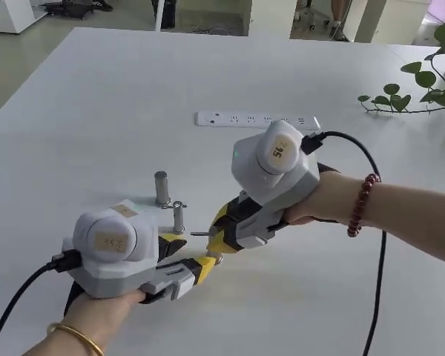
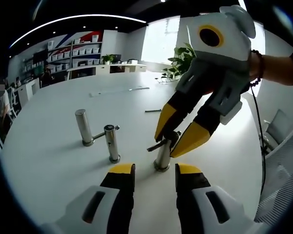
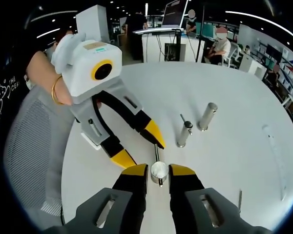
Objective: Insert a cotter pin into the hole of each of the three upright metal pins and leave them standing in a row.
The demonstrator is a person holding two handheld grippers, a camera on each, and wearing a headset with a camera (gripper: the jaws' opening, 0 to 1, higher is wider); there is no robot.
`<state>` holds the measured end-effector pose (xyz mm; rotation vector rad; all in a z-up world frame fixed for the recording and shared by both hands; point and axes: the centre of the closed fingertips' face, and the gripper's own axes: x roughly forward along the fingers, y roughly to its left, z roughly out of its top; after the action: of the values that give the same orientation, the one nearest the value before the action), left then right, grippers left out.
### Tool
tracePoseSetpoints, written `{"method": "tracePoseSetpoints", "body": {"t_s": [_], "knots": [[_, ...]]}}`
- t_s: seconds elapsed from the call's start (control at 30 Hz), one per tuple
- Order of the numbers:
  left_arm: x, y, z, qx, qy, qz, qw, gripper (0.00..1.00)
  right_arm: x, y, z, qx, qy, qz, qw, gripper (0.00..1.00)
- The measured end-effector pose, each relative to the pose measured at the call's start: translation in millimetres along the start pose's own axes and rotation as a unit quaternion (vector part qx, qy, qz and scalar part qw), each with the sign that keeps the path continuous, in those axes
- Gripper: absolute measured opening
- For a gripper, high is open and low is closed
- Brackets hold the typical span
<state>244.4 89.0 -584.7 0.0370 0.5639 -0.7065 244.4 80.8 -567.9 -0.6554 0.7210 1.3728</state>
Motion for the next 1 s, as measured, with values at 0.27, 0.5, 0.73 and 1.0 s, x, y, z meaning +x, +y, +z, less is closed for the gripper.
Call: {"method": "tracePoseSetpoints", "body": {"t_s": [0.27,0.5,0.73,1.0], "knots": [[-7.5,-1.8,0.7,0.008,-0.001,-0.005,1.0000,0.34,3.2,-1.9,0.7,-0.002,-0.004,-0.006,1.0000,0.09],[-15.0,-2.6,3.2,0.012,-0.005,-0.011,0.9999,0.38,3.4,-1.2,0.9,-0.002,-0.002,-0.003,1.0000,0.09],[-20.6,-0.2,5.7,0.013,-0.010,-0.010,0.9998,0.41,2.8,-2.0,0.6,-0.009,-0.003,0.000,1.0000,0.08],[-28.8,2.9,11.3,0.019,-0.018,-0.002,0.9997,0.45,-4.2,-14.5,3.2,-0.013,-0.006,-0.009,0.9999,0.08]]}}
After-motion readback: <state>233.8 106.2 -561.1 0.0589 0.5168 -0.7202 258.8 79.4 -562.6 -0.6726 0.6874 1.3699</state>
